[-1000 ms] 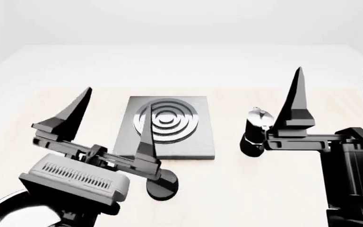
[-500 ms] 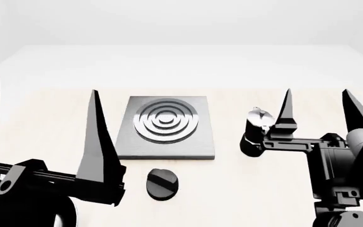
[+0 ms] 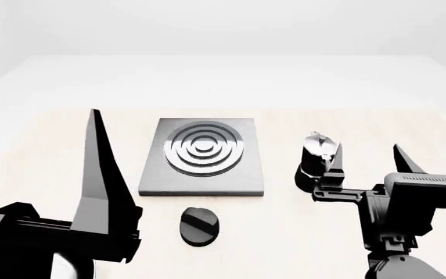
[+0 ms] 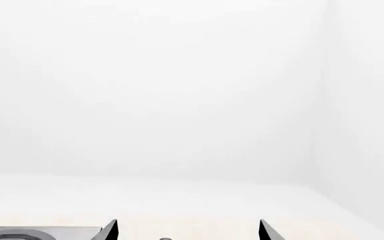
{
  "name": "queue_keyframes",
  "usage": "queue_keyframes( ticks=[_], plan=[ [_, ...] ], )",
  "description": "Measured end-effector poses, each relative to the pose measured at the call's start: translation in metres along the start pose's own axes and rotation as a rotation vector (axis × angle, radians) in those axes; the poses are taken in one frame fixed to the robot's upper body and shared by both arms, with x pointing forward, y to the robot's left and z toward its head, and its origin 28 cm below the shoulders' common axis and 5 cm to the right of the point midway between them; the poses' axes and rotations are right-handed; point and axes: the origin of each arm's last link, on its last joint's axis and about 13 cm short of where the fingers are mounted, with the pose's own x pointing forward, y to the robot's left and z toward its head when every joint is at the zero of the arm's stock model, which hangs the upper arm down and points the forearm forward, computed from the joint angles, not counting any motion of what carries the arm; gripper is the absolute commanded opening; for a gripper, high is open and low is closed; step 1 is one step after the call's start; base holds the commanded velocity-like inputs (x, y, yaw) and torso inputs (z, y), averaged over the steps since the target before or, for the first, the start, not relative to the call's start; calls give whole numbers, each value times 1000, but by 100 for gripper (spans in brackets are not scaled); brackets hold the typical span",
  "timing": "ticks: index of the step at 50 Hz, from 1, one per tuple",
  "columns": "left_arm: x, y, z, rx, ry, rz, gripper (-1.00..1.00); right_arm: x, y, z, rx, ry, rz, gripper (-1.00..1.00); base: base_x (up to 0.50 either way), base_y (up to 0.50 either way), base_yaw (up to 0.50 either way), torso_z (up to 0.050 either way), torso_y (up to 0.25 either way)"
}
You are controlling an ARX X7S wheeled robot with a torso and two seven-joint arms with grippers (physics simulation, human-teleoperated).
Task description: Turn on the stove and put the moka pot on it.
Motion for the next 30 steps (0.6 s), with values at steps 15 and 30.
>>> queue_keyframes(
  ticks=[15,30],
  plan=[
    [-1,0,-1,-6,9,6,100,-2,4,-29,-23,86,8,100,0,0,0,0,0],
    [-1,0,-2,-6,19,9,100,-3,8,-50,-37,149,20,100,0,0,0,0,0]
  ],
)
